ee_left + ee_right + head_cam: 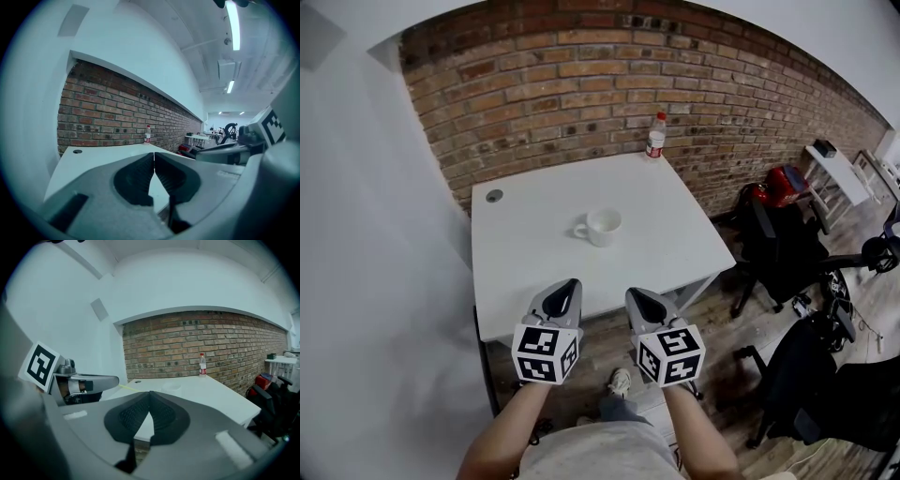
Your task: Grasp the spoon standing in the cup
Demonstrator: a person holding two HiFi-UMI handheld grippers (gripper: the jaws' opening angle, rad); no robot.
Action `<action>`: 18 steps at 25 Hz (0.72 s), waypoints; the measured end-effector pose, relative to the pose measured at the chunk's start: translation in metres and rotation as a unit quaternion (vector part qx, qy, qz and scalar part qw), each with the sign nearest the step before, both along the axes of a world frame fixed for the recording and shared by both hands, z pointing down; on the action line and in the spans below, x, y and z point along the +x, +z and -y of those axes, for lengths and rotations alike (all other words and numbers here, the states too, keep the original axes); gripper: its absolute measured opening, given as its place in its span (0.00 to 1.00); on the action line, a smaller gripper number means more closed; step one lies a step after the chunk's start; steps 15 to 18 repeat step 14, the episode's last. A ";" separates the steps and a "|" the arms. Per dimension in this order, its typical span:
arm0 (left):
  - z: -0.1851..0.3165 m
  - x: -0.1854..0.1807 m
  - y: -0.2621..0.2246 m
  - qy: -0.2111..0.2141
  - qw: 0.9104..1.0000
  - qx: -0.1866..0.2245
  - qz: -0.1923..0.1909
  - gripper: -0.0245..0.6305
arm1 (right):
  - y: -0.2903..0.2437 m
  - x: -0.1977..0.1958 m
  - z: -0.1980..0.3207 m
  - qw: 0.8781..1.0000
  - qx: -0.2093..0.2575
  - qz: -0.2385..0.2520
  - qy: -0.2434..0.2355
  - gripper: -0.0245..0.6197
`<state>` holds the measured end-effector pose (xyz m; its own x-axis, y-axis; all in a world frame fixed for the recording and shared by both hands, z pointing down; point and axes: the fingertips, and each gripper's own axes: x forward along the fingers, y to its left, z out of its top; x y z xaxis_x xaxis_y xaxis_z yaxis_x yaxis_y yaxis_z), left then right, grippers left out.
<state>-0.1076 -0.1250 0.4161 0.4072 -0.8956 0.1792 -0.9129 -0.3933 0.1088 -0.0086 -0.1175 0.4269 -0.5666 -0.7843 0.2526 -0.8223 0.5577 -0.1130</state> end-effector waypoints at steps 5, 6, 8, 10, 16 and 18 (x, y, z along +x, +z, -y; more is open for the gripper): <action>-0.012 -0.001 0.005 0.002 1.000 -0.002 0.002 0.04 | 0.002 -0.002 -0.012 1.000 0.001 -0.002 0.000 0.05; -0.014 -0.001 0.006 0.003 1.000 -0.003 0.002 0.04 | 0.003 -0.002 -0.013 1.000 0.001 -0.002 0.001 0.05; -0.018 -0.001 0.008 0.003 1.000 -0.005 0.002 0.04 | 0.003 -0.003 -0.017 1.000 0.000 -0.002 0.002 0.05; -0.020 -0.001 0.007 0.004 1.000 -0.006 0.002 0.04 | 0.002 -0.003 -0.020 1.000 0.000 -0.002 0.002 0.05; -0.023 0.000 0.007 0.007 1.000 -0.006 0.002 0.04 | 0.002 -0.003 -0.023 1.000 0.000 -0.001 0.005 0.05; -0.023 0.000 0.007 0.007 1.000 -0.006 0.002 0.04 | 0.002 -0.003 -0.023 1.000 0.000 -0.001 0.005 0.05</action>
